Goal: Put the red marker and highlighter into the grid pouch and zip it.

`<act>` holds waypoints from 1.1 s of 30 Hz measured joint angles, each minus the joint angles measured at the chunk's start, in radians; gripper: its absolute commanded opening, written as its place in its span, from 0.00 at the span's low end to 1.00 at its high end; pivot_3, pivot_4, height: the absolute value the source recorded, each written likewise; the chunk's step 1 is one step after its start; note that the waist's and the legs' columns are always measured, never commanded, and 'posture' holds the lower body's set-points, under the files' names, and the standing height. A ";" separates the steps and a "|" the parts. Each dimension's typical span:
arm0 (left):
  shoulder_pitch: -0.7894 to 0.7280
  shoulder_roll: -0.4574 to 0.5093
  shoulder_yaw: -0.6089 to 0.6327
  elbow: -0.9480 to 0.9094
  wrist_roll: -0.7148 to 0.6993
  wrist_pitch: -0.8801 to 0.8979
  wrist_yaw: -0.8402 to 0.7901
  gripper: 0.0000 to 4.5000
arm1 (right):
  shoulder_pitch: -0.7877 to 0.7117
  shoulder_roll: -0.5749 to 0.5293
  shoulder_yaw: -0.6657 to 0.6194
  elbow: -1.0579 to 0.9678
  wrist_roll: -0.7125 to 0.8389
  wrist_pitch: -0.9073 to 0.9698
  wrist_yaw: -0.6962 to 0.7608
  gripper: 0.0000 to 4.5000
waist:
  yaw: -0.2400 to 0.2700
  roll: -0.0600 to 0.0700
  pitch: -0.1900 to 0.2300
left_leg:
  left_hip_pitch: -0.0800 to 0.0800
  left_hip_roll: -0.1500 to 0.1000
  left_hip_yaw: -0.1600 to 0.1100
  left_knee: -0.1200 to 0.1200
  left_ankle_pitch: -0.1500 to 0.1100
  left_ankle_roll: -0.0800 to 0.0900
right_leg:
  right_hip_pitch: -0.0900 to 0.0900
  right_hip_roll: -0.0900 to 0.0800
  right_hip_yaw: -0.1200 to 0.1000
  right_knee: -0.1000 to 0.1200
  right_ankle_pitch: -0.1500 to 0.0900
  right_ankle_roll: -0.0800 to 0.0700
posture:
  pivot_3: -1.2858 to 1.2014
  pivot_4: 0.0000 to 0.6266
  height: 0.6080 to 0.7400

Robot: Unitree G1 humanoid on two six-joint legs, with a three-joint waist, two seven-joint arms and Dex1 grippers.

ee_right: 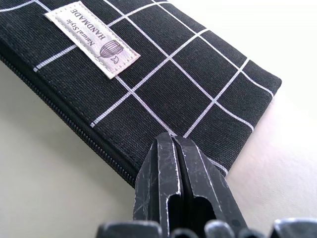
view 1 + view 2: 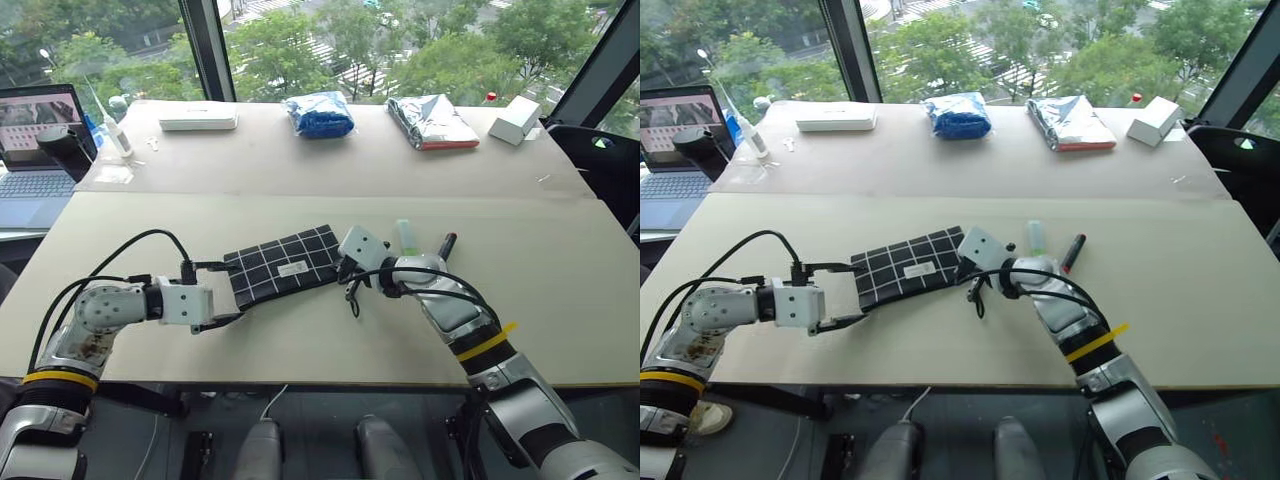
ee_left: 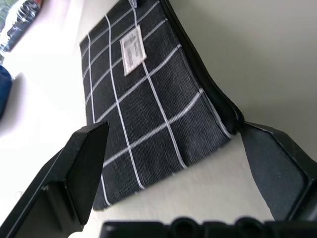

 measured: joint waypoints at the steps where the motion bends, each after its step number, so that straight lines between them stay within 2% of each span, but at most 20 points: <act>1: 0.000 0.010 0.003 0.014 -0.002 -0.010 -0.004 1.00 | 0.000 0.000 -0.001 0.002 0.000 0.000 0.000 0.01 | 0.001 0.000 0.000 | 0.000 0.000 0.000 0.000 0.000 0.000 | 0.000 0.000 0.000 0.000 0.000 0.000 | 0.52 0.24 1.00; 11: -0.055 -0.048 -0.004 0.142 0.054 -0.170 0.062 1.00 | 0.000 0.010 -0.012 0.010 -0.009 0.000 0.006 0.01 | 0.003 0.000 0.000 | 0.001 0.000 0.000 0.000 0.000 0.000 | 0.001 0.000 0.000 0.000 -0.001 0.001 | 0.52 0.24 1.00; 17: -0.151 -0.108 -0.032 0.261 0.097 -0.255 0.099 1.00 | 0.000 0.016 -0.021 0.013 -0.015 0.000 0.008 0.01 | 0.007 0.000 -0.001 | 0.001 0.000 0.000 0.001 0.000 0.000 | 0.002 0.000 -0.001 0.000 -0.001 0.002 | 0.52 0.24 1.00; 24: -0.206 -0.141 -0.061 0.340 0.095 -0.302 0.099 1.00 | 0.001 0.023 -0.030 0.013 -0.015 0.006 0.007 0.01 | 0.005 0.000 -0.001 | 0.001 0.000 0.000 0.001 0.000 0.000 | 0.002 0.000 0.000 0.001 -0.001 0.001 | 0.52 0.24 1.00; 33: -0.223 -0.176 -0.080 0.353 0.081 -0.321 0.079 1.00 | 0.002 0.023 -0.034 0.012 -0.016 0.007 0.007 0.01 | 0.006 0.000 -0.001 | 0.001 0.000 0.000 0.001 0.000 0.000 | 0.002 0.000 0.000 0.000 -0.001 0.001 | 0.52 0.24 1.00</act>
